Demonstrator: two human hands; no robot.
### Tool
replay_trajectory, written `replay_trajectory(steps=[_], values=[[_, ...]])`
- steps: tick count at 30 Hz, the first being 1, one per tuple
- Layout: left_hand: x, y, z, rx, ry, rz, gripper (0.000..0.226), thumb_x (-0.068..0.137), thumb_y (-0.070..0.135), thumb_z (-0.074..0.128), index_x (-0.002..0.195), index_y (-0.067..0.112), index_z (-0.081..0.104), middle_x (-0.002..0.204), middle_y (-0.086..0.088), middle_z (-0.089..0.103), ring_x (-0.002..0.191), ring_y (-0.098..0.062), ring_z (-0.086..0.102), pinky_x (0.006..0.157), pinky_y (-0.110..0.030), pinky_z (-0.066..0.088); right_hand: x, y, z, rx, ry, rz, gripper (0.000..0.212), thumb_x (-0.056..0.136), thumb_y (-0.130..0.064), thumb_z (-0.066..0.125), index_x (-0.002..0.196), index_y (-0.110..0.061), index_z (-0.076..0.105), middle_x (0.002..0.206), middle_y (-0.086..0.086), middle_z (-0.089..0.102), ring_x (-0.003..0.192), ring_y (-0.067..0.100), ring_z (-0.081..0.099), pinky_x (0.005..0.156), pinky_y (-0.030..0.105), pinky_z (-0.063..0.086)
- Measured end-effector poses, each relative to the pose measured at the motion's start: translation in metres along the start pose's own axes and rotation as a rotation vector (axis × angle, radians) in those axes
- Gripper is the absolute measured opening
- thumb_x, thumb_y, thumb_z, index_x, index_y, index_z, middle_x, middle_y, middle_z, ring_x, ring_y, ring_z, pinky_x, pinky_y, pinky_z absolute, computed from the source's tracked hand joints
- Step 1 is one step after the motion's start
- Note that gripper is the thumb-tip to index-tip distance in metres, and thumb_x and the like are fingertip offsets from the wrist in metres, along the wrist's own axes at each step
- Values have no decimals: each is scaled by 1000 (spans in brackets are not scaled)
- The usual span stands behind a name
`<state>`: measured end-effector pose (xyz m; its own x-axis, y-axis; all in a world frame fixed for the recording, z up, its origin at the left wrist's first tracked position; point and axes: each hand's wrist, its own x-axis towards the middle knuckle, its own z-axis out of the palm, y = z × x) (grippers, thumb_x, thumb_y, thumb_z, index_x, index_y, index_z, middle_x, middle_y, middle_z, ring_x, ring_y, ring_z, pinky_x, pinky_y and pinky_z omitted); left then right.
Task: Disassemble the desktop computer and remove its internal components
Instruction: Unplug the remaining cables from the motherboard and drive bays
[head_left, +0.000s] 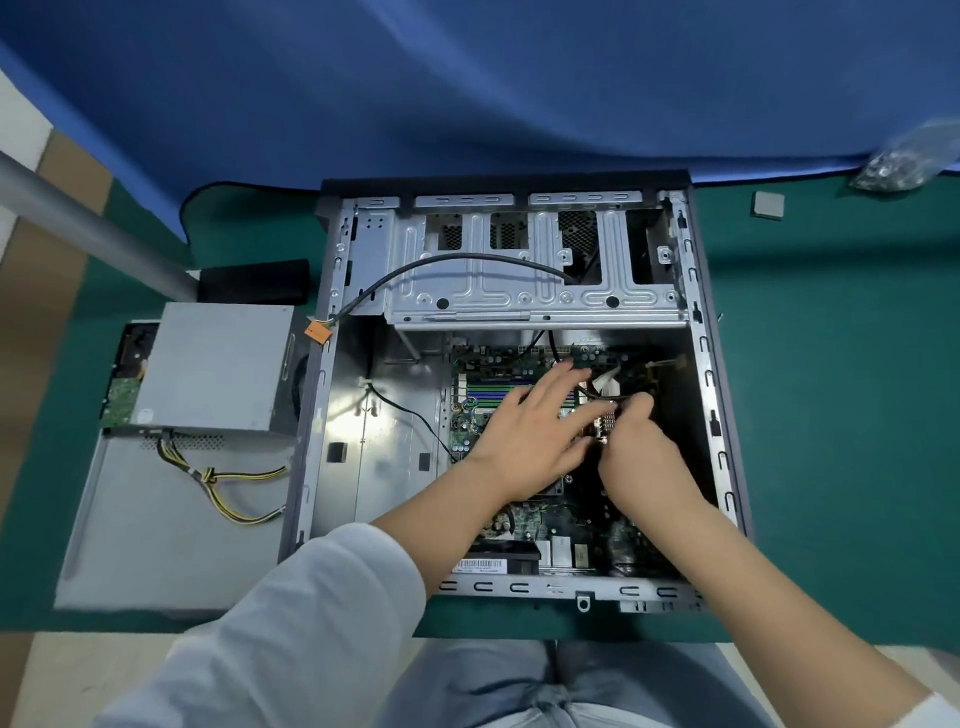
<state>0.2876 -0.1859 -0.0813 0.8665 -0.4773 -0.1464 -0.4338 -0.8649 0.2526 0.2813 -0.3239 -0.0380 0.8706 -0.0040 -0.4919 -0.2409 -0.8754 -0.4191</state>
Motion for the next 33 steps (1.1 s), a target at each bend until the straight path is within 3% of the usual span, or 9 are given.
replay_trajectory(steps=[3, 7, 11, 16, 19, 24, 28, 30, 33], values=[[-3, 4, 3, 38, -32, -196, 66, 94, 61, 25, 145, 19, 24, 155, -12, 11, 143, -29, 9, 111, -42, 22, -4, 10, 0, 11, 17, 55, 22, 91, 0, 45, 110, -3, 35, 95, 15, 62, 66, 23, 50, 55, 30, 35], [-2, 4, 1, 33, -25, -138, 71, 90, 62, 12, 145, 20, 26, 154, -7, 18, 135, -24, 28, 100, -37, 32, -4, 10, 2, -66, -48, -77, 26, 91, -1, 41, 116, -7, 40, 90, 9, 57, 77, 28, 56, 56, 31, 33], [-2, 0, -1, -4, -34, -26, 61, 91, 57, 18, 144, 30, 30, 150, -9, 26, 125, -25, 38, 92, -37, 36, -3, 8, 2, -131, -256, -140, 59, 85, 7, 39, 142, -5, 28, 131, 15, 47, 112, 30, 53, 84, 33, 45], [-1, 2, 2, 53, -18, 17, 48, 94, 54, 28, 138, 37, 40, 141, -5, 41, 118, -24, 43, 87, -37, 37, 2, -1, -15, -149, -128, 13, 32, 89, -7, 44, 120, -8, 52, 112, 16, 59, 97, 33, 59, 69, 28, 38], [0, 3, 2, 55, -8, -6, 50, 92, 54, 27, 131, 31, 49, 130, -3, 49, 112, -25, 46, 85, -37, 36, 5, -12, -22, -86, 7, 90, 35, 89, -5, 46, 123, -2, 40, 124, 21, 47, 104, 41, 55, 74, 34, 39], [2, 3, 2, 60, 14, -1, 45, 93, 52, 30, 119, 25, 55, 116, -2, 55, 100, -24, 51, 80, -38, 38, 39, -32, -33, -192, -75, 178, 22, 94, -12, 40, 104, 0, 56, 112, 23, 61, 101, 37, 60, 77, 33, 46], [1, 4, 5, 75, 49, 9, 44, 92, 55, 31, 114, 26, 55, 105, -1, 56, 94, -23, 51, 76, -36, 36, 59, -44, -39, -547, -393, 174, 15, 94, -8, 47, 87, 1, 57, 106, 16, 67, 93, 32, 66, 67, 37, 55], [1, 4, 6, 76, 58, 13, 44, 92, 57, 32, 115, 26, 54, 103, -1, 56, 93, -23, 51, 75, -36, 36, 62, -46, -37, -715, -447, 119, 16, 93, -8, 47, 102, -1, 58, 113, 12, 63, 94, 28, 63, 60, 35, 50], [1, 3, 6, 77, 52, 10, 44, 92, 57, 32, 117, 26, 51, 104, -1, 55, 93, -23, 50, 76, -36, 36, 64, -39, -31, -853, -417, 78, 36, 93, -11, 44, 128, -9, 51, 127, 8, 54, 113, 26, 55, 83, 35, 48]])
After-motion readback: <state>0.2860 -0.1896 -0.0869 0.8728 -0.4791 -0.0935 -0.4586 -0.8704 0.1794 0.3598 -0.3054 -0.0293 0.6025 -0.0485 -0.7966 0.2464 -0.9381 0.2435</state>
